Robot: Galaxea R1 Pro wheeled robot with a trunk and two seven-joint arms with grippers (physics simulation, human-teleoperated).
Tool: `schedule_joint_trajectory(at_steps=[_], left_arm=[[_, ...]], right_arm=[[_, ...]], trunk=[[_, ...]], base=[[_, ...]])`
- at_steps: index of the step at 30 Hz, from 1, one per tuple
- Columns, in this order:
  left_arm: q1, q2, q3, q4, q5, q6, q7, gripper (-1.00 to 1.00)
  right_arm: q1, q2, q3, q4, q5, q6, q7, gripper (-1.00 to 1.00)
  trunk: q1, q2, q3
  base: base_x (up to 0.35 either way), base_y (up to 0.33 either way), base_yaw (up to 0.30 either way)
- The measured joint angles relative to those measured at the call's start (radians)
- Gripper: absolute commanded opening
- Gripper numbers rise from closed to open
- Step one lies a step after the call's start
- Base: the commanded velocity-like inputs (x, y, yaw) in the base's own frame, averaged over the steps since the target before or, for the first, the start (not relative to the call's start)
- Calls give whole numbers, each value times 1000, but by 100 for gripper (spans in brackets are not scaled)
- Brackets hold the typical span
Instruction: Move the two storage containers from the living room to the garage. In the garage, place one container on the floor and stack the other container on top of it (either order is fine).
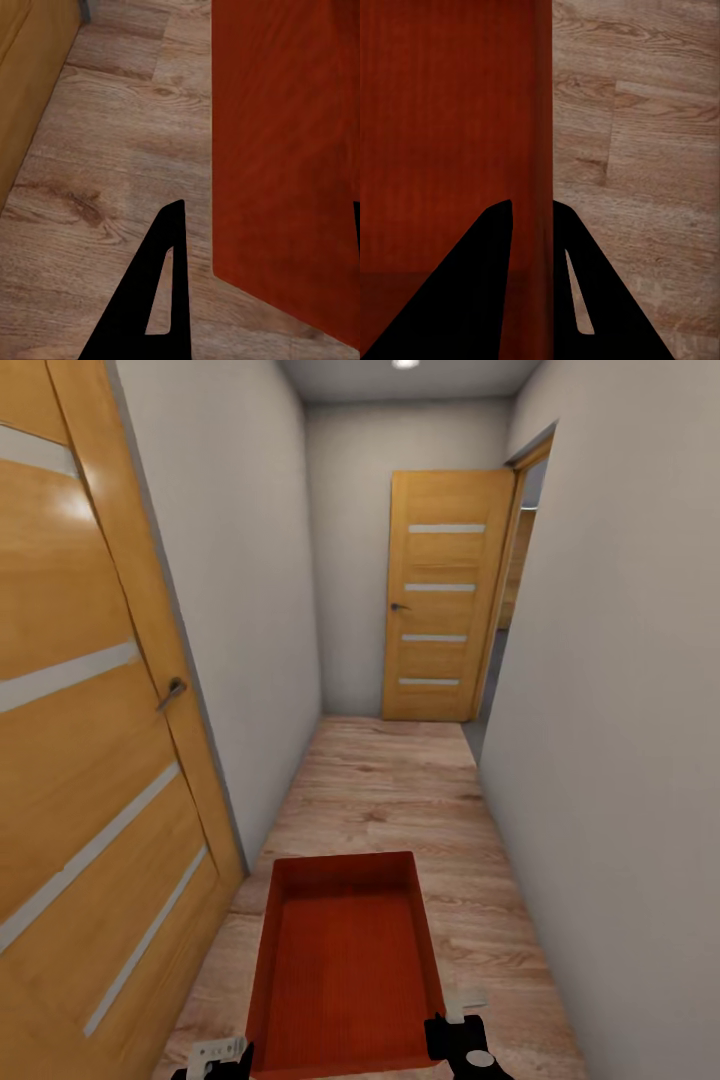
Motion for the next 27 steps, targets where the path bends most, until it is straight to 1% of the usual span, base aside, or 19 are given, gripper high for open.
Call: schedule_joint_trajectory(at_steps=[23, 27], left_arm=[[0, -1, 0, 0, 0, 0, 0, -100], [0, -1, 0, 0, 0, 0, 0, -100]], right_arm=[[0, -1, -1, 0, 0, 0, 1, -100], [0, -1, -1, 0, 0, 0, 1, -100]], trunk=[[0, 0, 0], [0, 0, 0]], base=[[345, 0, 0], [345, 0, -54]])
